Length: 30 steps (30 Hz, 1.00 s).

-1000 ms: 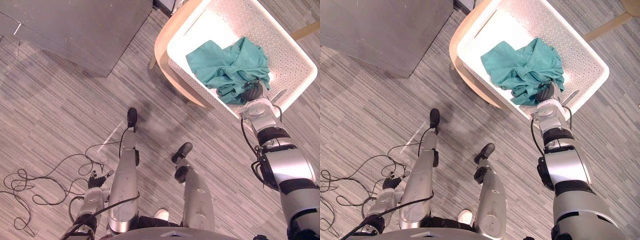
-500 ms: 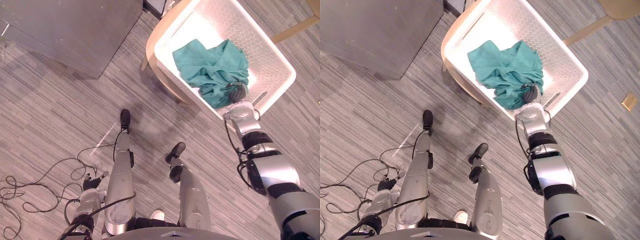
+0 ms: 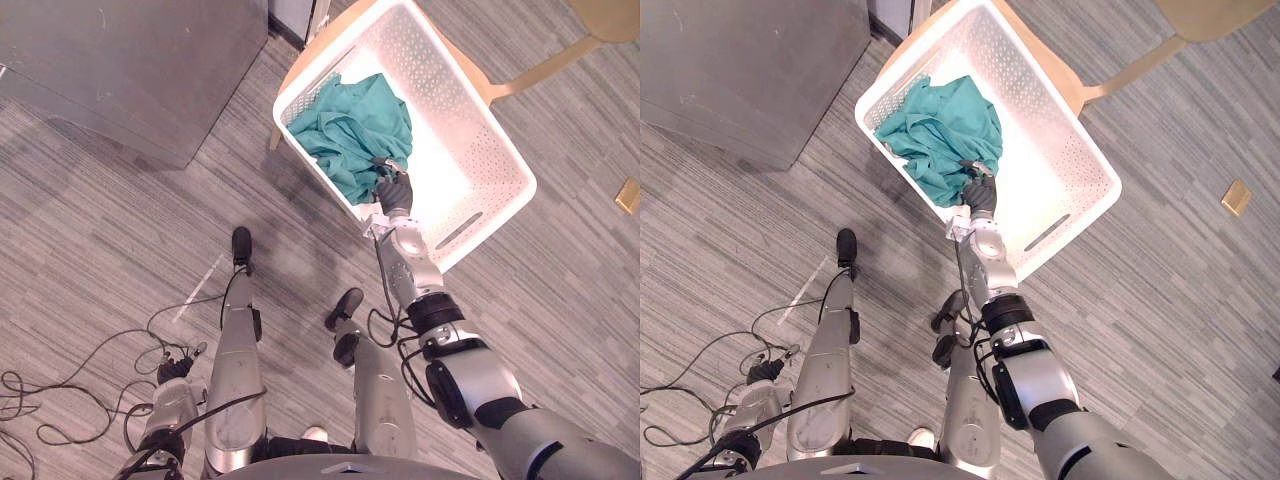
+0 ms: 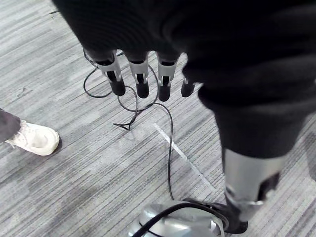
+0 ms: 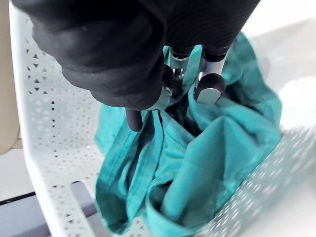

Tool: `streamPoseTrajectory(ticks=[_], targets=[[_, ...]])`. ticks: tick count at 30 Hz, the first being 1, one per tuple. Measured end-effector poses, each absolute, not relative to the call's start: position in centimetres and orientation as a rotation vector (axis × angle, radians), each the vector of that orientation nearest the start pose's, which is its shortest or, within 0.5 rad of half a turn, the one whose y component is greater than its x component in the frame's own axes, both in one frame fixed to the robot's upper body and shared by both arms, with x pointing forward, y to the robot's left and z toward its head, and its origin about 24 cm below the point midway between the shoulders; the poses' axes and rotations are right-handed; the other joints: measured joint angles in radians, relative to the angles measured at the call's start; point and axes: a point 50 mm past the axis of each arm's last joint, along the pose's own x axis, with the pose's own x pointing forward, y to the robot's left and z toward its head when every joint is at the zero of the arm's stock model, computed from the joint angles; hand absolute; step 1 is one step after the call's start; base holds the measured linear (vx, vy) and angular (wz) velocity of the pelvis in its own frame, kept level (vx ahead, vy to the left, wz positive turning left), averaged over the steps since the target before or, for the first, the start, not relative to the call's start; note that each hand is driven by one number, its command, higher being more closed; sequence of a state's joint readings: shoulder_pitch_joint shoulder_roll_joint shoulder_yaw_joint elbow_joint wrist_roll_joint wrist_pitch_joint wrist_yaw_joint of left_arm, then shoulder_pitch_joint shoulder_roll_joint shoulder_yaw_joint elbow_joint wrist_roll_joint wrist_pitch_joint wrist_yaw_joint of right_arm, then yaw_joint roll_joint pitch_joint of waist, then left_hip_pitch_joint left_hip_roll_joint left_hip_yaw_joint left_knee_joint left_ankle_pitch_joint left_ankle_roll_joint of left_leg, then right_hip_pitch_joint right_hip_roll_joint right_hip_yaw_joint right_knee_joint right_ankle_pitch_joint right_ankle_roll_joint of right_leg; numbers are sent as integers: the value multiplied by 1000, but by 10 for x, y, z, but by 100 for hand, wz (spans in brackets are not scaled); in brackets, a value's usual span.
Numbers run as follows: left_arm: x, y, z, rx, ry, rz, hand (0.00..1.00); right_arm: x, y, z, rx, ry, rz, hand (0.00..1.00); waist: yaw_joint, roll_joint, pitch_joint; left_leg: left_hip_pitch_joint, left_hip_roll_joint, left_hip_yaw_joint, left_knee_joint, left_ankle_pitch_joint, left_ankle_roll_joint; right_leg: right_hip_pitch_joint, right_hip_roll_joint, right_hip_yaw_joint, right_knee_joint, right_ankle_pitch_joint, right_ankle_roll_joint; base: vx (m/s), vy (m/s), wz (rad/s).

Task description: Pick up the laundry basket with both hands and put the clothes into the washing machine.

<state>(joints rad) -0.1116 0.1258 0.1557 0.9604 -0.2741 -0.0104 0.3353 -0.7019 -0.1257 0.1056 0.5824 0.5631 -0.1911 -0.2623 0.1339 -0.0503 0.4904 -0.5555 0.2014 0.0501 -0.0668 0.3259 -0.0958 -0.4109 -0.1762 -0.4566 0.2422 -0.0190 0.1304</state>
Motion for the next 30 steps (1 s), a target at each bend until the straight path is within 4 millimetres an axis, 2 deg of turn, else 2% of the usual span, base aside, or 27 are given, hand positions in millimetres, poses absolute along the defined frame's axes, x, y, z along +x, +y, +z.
streamPoseTrajectory(ticks=[5, 12, 19, 22, 26, 27, 30], targets=[[180, 234, -119, -63, 824, 614, 0, 364, -131, 133, 496, -230, -83, 100, -3, -27, -5, 34, -5, -2, -9, 3, -4, 20, -13, 1, 32, -20, 2, -3, -57, 5], [181, 234, -118, -63, 820, 609, 0, 354, -139, 136, 647, -286, -116, 100, -1, -31, -6, 83, -21, -8, -9, 2, -6, 54, -39, -2, 81, -53, 7, -4, -60, 9], [177, 234, -118, -59, 821, 607, 0, 340, -155, 139, 803, -361, -178, 100, 0, -36, -9, 129, -36, -10, -9, -1, -8, 81, -66, 1, 127, -84, 10, 1, -60, 6], [177, 233, -119, -58, 825, 606, 0, 335, -162, 132, 829, -358, -214, 100, 5, -39, -9, 160, -42, -10, -10, -8, -7, 109, -76, 0, 138, -98, 12, 11, -62, 6], [175, 234, -119, -54, 835, 605, 0, 325, -168, 136, 859, -401, -214, 100, 4, -41, -10, 174, -48, -9, -10, -12, -3, 118, -84, 2, 150, -105, 15, 3, -49, 3], [175, 234, -120, -46, 838, 604, 0, 323, -169, 135, 861, -406, -216, 0, 3, -44, -12, 175, -49, -9, -10, -12, -4, 119, -84, 2, 150, -105, 16, 3, -49, 0], [174, 236, -119, -38, 838, 606, 0, 321, -171, 129, 852, -388, -226, 0, 3, -53, -17, 175, -49, -8, -10, -13, -3, 120, -85, 2, 149, -105, 16, 11, -57, 0]])
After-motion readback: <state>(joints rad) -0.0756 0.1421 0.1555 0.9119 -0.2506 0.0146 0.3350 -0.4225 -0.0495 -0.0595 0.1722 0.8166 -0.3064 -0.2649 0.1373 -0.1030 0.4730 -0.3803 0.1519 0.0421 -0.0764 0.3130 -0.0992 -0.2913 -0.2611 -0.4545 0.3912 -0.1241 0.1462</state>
